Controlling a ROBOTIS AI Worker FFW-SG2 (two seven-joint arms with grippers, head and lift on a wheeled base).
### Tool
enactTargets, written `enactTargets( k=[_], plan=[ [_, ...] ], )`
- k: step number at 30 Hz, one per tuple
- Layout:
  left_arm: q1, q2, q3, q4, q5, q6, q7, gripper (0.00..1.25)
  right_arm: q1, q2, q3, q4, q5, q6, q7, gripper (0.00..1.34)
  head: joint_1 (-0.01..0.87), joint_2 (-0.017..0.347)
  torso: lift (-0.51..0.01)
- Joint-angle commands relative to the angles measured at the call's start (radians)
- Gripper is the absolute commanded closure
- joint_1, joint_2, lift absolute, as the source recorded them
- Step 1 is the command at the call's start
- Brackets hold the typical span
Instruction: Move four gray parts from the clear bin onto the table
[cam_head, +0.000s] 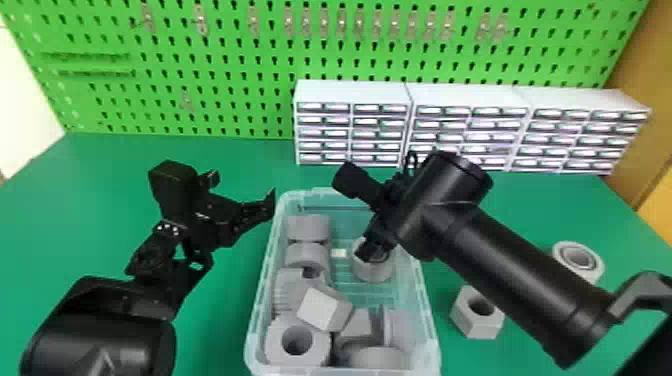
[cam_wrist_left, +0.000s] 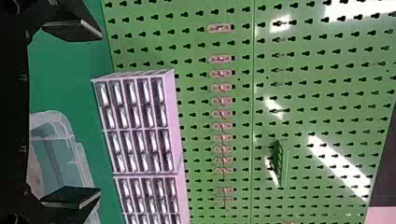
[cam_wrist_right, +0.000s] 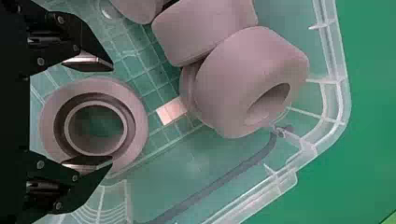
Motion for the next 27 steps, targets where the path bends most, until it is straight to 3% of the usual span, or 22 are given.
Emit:
enactTargets(
  k=[1,27],
  plan=[
    [-0.004,0.0,-0.001,0.003,0.0,0.0,0.0,0.11,-0.003,0.0,0.012,0.01,0.004,-0.016,0.0,0.55,0.678,0.034,-0.05],
    [-0.01,0.0,0.002,0.008,0.002,-0.001,-0.005,0.11,0.003,-0.003,0.095,0.079,-0.056,-0.059,0.0,0.55,0.678,0.034,-0.05]
  ],
)
